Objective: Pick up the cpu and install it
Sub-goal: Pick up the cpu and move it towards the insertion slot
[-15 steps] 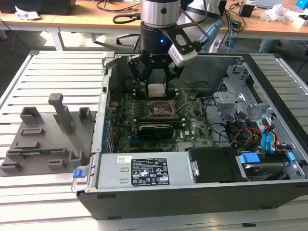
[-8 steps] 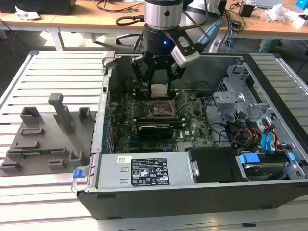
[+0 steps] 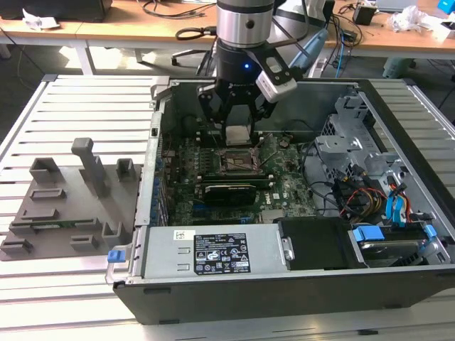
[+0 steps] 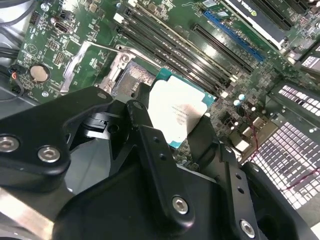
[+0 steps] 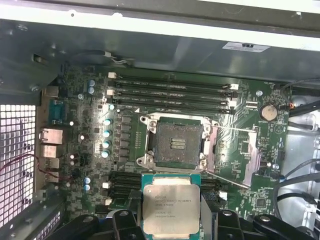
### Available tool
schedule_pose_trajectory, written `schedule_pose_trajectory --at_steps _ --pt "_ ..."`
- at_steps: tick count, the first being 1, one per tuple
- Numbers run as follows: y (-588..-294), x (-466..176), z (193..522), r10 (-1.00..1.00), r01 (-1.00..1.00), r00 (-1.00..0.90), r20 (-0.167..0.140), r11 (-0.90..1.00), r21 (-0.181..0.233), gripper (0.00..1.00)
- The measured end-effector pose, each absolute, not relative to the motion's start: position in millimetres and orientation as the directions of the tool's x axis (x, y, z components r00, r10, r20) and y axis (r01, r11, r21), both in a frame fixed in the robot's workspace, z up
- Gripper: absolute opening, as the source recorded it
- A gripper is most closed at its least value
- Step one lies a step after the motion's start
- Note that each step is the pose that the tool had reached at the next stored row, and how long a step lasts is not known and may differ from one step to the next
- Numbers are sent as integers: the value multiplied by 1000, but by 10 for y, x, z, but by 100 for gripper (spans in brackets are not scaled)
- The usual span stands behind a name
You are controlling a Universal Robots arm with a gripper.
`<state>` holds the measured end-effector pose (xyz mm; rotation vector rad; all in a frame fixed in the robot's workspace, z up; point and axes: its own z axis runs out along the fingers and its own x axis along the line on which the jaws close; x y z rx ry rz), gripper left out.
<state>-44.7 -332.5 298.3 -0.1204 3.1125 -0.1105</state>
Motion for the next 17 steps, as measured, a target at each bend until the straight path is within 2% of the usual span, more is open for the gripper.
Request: schedule_pose_trajectory --at_steps 17 --pt "-3241 -369 2790 -78 -76 -997 -22 994 -76 55"
